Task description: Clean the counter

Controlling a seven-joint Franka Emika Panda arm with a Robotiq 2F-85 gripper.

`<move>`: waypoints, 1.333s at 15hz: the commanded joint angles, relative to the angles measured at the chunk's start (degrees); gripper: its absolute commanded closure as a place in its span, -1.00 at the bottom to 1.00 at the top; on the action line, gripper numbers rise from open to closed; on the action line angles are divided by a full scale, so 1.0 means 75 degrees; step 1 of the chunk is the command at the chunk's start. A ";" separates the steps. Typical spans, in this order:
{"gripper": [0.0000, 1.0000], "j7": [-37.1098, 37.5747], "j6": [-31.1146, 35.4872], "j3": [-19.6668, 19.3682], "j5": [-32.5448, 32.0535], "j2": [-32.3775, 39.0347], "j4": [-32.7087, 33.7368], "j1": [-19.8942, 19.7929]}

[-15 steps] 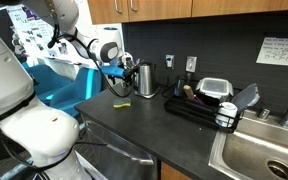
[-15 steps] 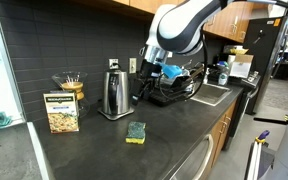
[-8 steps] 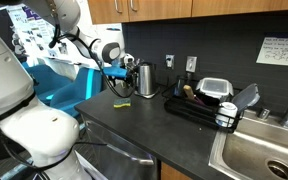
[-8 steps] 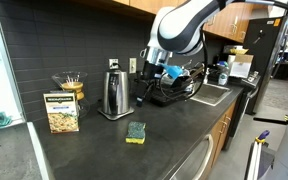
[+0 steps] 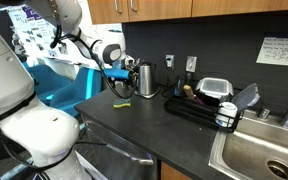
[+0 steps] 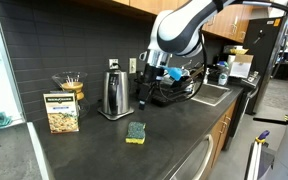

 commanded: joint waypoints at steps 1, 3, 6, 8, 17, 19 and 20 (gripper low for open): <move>-1.00 -0.0257 0.0233 0.0049 0.0274 0.0307 0.0166 0.0202; -1.00 -0.0233 0.0388 0.0114 0.0299 0.0467 0.0238 0.0278; -1.00 0.0001 0.0494 0.0271 0.0049 0.0607 0.0268 0.0217; -1.00 0.0007 0.0491 0.0271 0.0049 0.0607 0.0265 0.0216; -1.00 0.0093 0.0478 0.0279 0.0031 0.0620 0.0271 0.0211; -1.00 0.0241 0.0558 0.0291 -0.0020 0.0636 0.0265 0.0197; -1.00 0.0376 0.0610 0.0302 -0.0081 0.0645 0.0260 0.0184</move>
